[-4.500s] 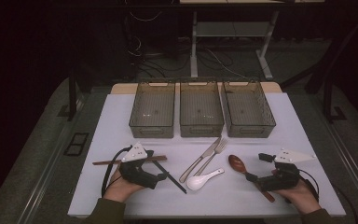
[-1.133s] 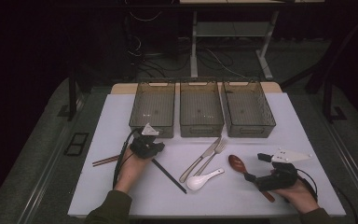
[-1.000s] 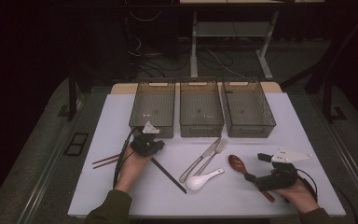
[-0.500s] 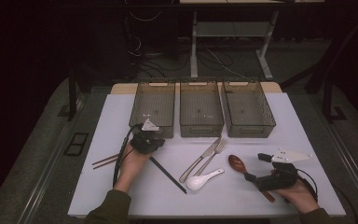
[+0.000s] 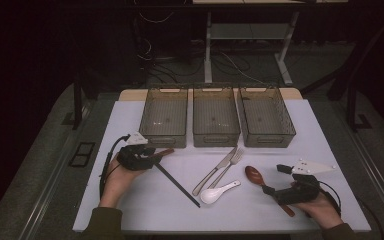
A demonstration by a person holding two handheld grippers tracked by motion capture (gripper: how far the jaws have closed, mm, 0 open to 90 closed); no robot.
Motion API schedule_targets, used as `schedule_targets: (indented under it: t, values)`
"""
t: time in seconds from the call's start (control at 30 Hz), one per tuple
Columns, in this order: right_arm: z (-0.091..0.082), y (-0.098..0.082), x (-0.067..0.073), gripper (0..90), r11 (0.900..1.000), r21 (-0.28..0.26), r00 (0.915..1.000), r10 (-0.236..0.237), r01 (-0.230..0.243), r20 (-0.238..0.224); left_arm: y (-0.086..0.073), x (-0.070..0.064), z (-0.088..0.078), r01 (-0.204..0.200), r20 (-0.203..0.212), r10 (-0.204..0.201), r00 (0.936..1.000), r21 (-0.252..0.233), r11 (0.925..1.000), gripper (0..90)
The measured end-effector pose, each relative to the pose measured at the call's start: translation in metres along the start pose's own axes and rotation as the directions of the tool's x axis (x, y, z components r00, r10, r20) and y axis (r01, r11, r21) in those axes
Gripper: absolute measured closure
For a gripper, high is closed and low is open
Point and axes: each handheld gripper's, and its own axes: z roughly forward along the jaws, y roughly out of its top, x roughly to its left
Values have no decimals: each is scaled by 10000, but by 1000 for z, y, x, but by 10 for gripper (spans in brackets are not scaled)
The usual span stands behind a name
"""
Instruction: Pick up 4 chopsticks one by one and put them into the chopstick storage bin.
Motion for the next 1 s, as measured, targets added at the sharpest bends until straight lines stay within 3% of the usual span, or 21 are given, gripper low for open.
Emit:
schedule_targets:
  t: [0.17, 0.33, 0.7, 1.0]
  values:
    - [1, 0, 0, 40, 10000, 13, 10000, -36, 36, -28, -12, 18, -9, 173, -288, -170, 9994, 101, 9998, 513]
    - [1, 0, 0, 40, 10000, -5, 10000, -9, 9, -43, -22, 30, -9, 241, -31, -241, 9997, 255, 9994, 508]
    - [1, 0, 0, 40, 10000, 2, 10000, 16, -16, -46, -27, 33, 6, -44, 292, 17, 9996, 938, 9956, 526]
    - [1, 0, 0, 40, 10000, 4, 10000, 27, -27, -54, -30, 36, 7, -9, 350, -23, 9994, 897, 9960, 591]
